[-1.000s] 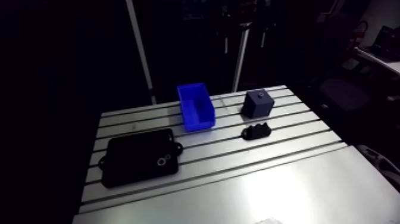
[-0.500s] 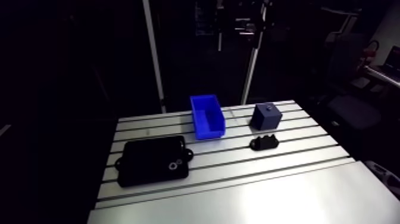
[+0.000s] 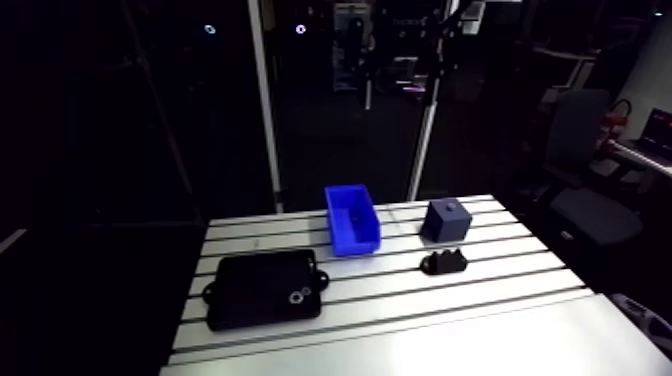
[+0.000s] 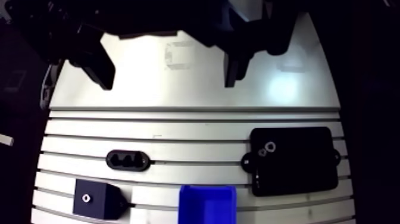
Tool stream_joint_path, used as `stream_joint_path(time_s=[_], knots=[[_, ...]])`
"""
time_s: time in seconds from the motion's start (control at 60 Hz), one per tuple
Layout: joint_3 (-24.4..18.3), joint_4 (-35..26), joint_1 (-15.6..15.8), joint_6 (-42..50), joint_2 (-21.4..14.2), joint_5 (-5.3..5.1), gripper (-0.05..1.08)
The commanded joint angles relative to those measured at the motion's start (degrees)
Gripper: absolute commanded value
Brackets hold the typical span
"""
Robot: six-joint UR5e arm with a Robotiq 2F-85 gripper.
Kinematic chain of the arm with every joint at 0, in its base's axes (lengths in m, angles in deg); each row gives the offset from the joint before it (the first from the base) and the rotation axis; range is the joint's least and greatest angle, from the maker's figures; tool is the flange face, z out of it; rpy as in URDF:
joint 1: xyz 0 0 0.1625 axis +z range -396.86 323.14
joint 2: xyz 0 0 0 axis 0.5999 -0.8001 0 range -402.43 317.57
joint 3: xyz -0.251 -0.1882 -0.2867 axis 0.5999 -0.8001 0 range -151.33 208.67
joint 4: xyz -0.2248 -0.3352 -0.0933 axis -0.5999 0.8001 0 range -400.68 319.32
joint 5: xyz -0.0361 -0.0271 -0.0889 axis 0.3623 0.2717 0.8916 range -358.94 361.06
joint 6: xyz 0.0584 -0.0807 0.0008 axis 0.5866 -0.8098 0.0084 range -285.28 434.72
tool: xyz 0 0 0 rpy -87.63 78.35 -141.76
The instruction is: Pick up the M10 bolt and insert it into the hole until fully seated.
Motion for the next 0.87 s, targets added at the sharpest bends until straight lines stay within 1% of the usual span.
stream_joint_path(time_s=[0.017,0.1,0.3,0.567,0.867], knots=[[0.9,0.1,0.7,0.2,-0.6,-0.07,0.00],[1.8,0.2,1.3,0.3,-1.5,0.01,0.00],[3.3,0.2,1.3,0.4,-3.1,0.02,0.00],[3.7,0.2,1.5,0.5,-4.0,-0.07,0.00],[4.1,0.2,1.5,0.5,-4.0,-0.07,0.00]])
